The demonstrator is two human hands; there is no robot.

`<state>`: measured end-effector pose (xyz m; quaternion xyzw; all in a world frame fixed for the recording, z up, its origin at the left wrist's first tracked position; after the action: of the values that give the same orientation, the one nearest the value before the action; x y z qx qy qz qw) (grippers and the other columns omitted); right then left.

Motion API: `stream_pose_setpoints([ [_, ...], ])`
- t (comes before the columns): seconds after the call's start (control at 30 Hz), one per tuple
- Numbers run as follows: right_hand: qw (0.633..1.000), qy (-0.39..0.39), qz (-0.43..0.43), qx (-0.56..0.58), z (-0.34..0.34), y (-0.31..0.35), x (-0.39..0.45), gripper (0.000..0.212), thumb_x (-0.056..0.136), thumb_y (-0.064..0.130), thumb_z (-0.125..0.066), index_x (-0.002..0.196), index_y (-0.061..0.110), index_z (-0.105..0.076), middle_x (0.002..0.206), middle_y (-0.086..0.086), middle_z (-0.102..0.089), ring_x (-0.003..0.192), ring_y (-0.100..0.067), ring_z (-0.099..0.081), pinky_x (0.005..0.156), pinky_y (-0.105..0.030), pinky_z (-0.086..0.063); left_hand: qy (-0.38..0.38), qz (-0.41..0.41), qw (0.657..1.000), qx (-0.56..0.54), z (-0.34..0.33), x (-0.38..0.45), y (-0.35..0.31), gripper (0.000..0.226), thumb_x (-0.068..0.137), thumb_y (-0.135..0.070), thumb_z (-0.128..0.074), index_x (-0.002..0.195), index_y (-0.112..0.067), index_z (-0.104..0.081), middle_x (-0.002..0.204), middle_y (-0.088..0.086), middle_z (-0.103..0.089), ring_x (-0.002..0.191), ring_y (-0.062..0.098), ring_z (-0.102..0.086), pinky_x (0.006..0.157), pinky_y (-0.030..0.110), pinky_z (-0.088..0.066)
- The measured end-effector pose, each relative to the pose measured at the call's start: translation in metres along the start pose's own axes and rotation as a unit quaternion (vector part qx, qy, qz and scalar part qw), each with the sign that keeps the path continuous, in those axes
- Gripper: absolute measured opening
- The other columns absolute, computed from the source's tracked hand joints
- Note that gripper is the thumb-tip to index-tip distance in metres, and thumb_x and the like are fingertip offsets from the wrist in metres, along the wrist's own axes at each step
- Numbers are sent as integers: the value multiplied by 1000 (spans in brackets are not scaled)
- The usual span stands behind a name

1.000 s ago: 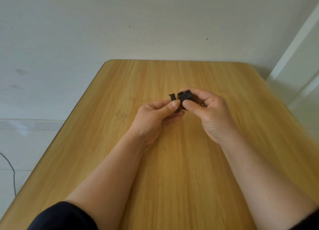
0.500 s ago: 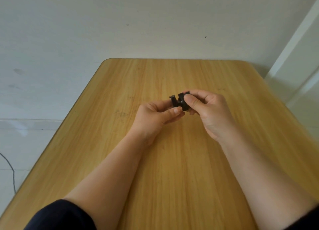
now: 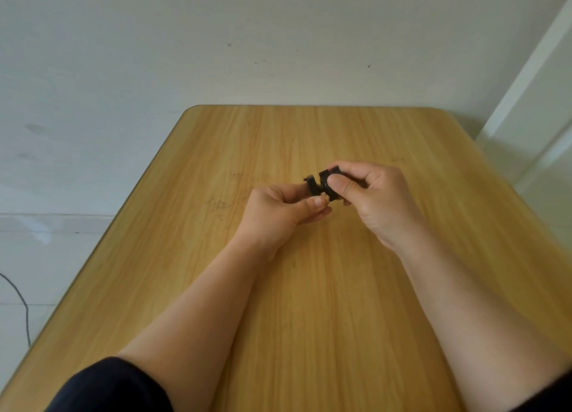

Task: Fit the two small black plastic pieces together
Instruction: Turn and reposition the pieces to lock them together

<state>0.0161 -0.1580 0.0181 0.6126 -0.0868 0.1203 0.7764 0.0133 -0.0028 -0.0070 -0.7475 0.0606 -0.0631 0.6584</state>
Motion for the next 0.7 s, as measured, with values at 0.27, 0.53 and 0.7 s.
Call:
stream_pose_setpoints([
  [0.27,1000,-3,3,2,2,-4,0,17,84,20,-69,94,33,-73,96,7,-72,90,-5,-66,80,-25,-53,31,11,999,-13,0,1,-4,22,82,-22,-69,102,-12,-73,96,7,-77,94,21,-71,78,27,-55],
  [0.53,999,2,-10,39,3,-8,1,26,74,20,-79,97,29,-71,93,1,-73,87,-16,-70,75,-30,-56,-61,-48,996,40,1,1,-5,8,79,-25,-72,86,-25,-76,78,3,-77,79,15,-72,81,27,-55],
  [0.7,994,4,-40,106,1,-7,0,16,81,21,-73,97,20,-73,89,2,-76,83,-14,-72,67,-22,-55,-61,-35,997,12,2,0,-7,20,72,-30,-77,91,-23,-76,85,2,-77,87,17,-72,85,32,-52],
])
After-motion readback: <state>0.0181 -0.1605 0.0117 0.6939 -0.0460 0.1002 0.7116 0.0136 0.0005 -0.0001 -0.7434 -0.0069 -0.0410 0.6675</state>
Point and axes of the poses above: each hand's wrist, its own x-axis towards the middle knuckle, its own z-axis out of the back of the hand, y = z × x, the point moved 2 cm from there along x, towards the middle knuckle
